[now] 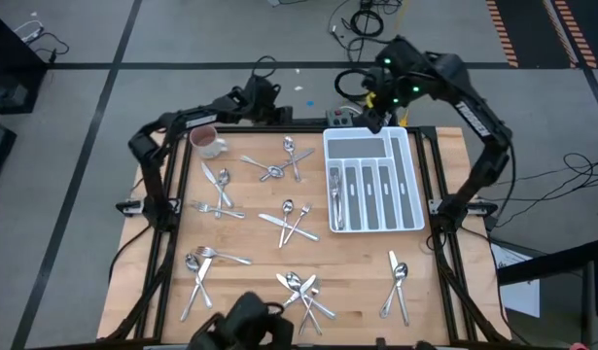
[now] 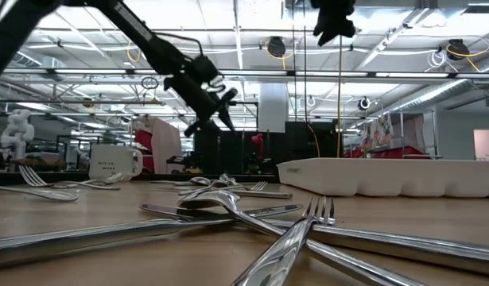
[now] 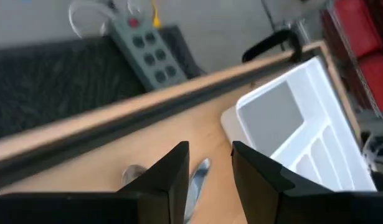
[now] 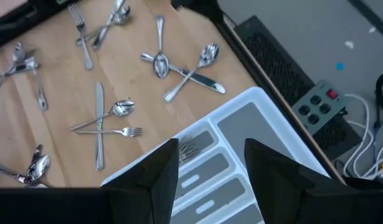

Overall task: Sort silverware
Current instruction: Put the silver spoon into the silverware tray

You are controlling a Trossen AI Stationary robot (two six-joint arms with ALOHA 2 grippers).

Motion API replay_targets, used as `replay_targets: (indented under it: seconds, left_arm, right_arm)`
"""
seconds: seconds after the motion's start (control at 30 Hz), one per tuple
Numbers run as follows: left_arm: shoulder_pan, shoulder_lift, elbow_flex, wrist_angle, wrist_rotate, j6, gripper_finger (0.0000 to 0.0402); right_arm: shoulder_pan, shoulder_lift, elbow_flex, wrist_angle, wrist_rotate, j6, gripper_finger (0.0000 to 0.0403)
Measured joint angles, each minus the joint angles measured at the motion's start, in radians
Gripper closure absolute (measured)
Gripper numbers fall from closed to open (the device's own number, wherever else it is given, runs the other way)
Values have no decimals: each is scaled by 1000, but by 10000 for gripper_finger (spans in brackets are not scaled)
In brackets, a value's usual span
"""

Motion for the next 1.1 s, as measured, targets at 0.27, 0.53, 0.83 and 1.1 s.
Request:
replay_targets:
  seconds: [0.27,0.53,0.83,1.1]
  left_arm:
    - [39,100,102,-244,-21,141,276]
    - [36,135,102,-270,-14,261,276]
    - [24,184,102,-252,25,274,276]
    - [-6,224,102,-195,94,271,276]
  right_arm:
    - [0,-62,0,0,0,0,229]
    - [0,-65,0,0,-2,-7,229]
    - [0,-65,0,0,-4,-20,229]
    - [0,-65,0,0,-4,-26,229]
